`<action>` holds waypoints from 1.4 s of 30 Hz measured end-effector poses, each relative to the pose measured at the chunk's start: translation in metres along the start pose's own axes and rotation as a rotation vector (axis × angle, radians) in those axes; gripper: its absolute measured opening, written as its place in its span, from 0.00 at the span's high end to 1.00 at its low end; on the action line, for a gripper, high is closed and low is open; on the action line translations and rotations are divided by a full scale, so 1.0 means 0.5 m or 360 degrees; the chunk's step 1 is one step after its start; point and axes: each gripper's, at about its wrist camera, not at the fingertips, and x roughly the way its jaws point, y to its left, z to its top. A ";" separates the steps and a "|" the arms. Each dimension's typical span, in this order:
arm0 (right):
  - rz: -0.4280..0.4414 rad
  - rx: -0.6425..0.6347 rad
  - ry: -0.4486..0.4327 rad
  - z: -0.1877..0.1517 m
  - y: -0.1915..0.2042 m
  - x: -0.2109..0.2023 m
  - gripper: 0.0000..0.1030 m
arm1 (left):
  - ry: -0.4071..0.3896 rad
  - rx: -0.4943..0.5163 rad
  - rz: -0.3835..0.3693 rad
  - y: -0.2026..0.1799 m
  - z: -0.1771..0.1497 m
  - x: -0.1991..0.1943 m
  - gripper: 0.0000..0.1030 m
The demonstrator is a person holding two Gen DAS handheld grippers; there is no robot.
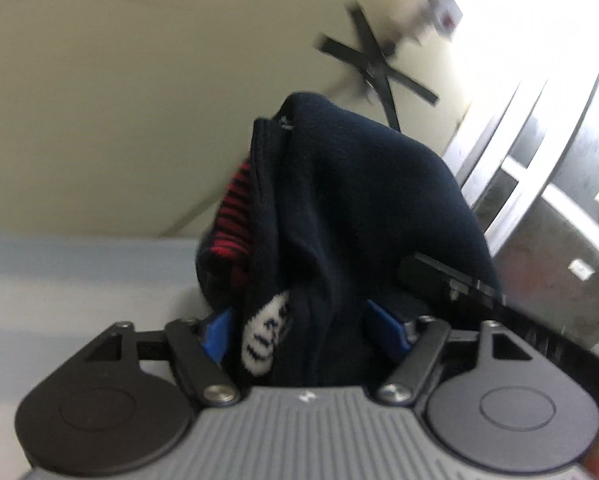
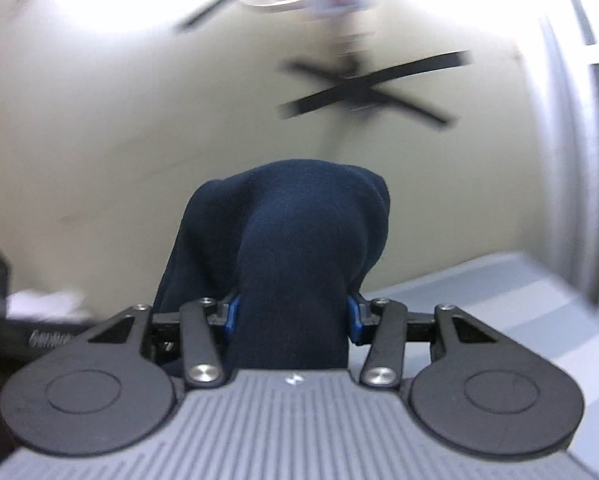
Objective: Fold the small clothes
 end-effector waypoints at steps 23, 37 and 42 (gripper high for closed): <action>-0.0149 0.0485 0.0052 -0.250 -0.020 -0.153 0.15 | 0.0093 0.0278 0.0490 0.024 -0.183 -0.062 0.00; -0.0265 0.0505 0.0045 -0.313 0.090 -0.278 0.07 | 0.0031 0.0309 0.0598 -0.008 -0.256 -0.186 0.00; -0.0303 0.0578 0.0002 -0.314 0.079 -0.292 0.04 | 0.0000 0.0301 0.0561 -0.006 -0.261 -0.188 0.00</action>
